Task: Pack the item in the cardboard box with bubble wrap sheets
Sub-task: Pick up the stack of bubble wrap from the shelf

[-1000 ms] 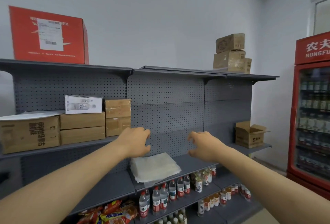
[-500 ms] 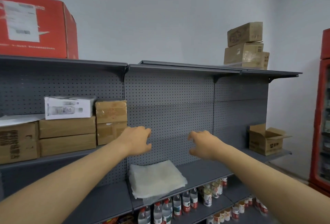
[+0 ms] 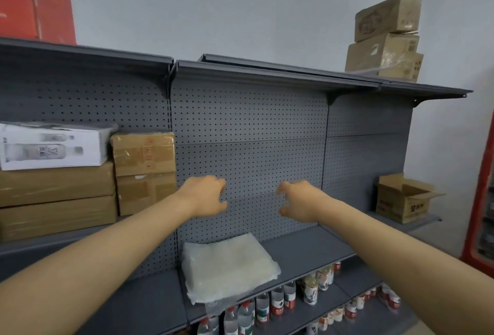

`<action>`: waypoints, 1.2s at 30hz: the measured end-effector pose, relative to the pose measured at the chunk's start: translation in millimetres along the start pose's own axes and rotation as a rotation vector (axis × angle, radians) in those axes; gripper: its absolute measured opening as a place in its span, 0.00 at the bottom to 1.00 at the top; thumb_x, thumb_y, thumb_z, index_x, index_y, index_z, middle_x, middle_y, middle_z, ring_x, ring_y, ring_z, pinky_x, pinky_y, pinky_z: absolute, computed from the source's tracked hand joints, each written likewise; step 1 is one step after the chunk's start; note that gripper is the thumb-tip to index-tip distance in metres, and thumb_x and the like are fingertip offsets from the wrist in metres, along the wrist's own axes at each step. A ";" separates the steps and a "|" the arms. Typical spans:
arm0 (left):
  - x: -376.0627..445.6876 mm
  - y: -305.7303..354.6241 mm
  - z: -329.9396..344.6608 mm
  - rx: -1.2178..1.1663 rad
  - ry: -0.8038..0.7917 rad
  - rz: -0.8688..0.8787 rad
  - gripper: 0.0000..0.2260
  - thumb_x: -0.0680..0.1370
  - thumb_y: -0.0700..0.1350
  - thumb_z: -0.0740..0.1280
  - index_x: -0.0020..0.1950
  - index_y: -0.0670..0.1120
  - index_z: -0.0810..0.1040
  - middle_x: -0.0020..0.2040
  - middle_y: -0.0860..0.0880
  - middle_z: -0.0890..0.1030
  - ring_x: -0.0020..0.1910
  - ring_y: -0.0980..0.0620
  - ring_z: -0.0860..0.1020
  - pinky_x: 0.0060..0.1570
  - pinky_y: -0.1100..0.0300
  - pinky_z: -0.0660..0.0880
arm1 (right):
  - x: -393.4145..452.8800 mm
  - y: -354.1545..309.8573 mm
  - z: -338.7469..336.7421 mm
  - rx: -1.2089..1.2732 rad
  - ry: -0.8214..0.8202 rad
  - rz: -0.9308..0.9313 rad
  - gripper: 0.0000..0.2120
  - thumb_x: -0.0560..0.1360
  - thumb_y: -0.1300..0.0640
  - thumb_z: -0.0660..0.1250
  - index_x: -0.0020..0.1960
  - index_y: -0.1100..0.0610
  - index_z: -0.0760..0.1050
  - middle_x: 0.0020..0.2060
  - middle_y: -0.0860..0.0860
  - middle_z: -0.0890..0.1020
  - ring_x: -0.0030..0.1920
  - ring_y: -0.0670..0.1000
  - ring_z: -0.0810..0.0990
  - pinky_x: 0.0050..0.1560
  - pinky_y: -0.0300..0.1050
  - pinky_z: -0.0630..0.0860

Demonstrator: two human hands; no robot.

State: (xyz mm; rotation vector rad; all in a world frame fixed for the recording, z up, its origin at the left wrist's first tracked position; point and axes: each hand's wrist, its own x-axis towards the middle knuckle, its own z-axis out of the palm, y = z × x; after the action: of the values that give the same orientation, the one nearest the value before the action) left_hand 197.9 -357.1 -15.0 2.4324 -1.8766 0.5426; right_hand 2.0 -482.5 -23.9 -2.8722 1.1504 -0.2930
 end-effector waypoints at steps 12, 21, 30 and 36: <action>143.1 -12.2 58.5 0.021 -0.070 -0.039 0.19 0.78 0.57 0.60 0.63 0.46 0.71 0.61 0.47 0.75 0.57 0.48 0.76 0.56 0.53 0.74 | 142.7 67.8 25.2 -0.002 -0.028 -0.046 0.24 0.76 0.48 0.64 0.70 0.52 0.64 0.64 0.54 0.73 0.64 0.55 0.69 0.61 0.52 0.73; 217.9 -39.8 114.2 0.093 -0.142 -0.092 0.18 0.79 0.55 0.59 0.63 0.45 0.72 0.59 0.46 0.77 0.55 0.47 0.77 0.57 0.52 0.73 | 238.2 99.3 50.6 0.015 -0.063 -0.091 0.24 0.76 0.50 0.64 0.71 0.52 0.63 0.66 0.54 0.72 0.65 0.55 0.69 0.62 0.52 0.73; 292.1 -53.1 207.4 -0.008 -0.242 -0.077 0.15 0.80 0.51 0.59 0.60 0.41 0.72 0.55 0.43 0.77 0.52 0.45 0.76 0.48 0.55 0.71 | 344.3 114.0 105.9 0.006 -0.130 -0.099 0.24 0.77 0.49 0.63 0.71 0.52 0.63 0.65 0.54 0.73 0.66 0.55 0.68 0.63 0.52 0.72; 329.5 -55.5 252.8 -0.098 -0.282 -0.082 0.14 0.79 0.50 0.59 0.59 0.42 0.72 0.54 0.42 0.76 0.46 0.48 0.73 0.48 0.56 0.71 | 390.3 122.2 143.1 0.021 -0.189 -0.129 0.24 0.77 0.48 0.63 0.70 0.52 0.62 0.64 0.53 0.73 0.65 0.55 0.67 0.64 0.51 0.70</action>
State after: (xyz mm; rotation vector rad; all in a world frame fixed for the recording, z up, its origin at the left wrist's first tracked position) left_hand 386.5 -706.8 -148.1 2.6196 -1.8314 0.1041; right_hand 221.9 -844.9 -113.6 -2.8855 0.9281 -0.0342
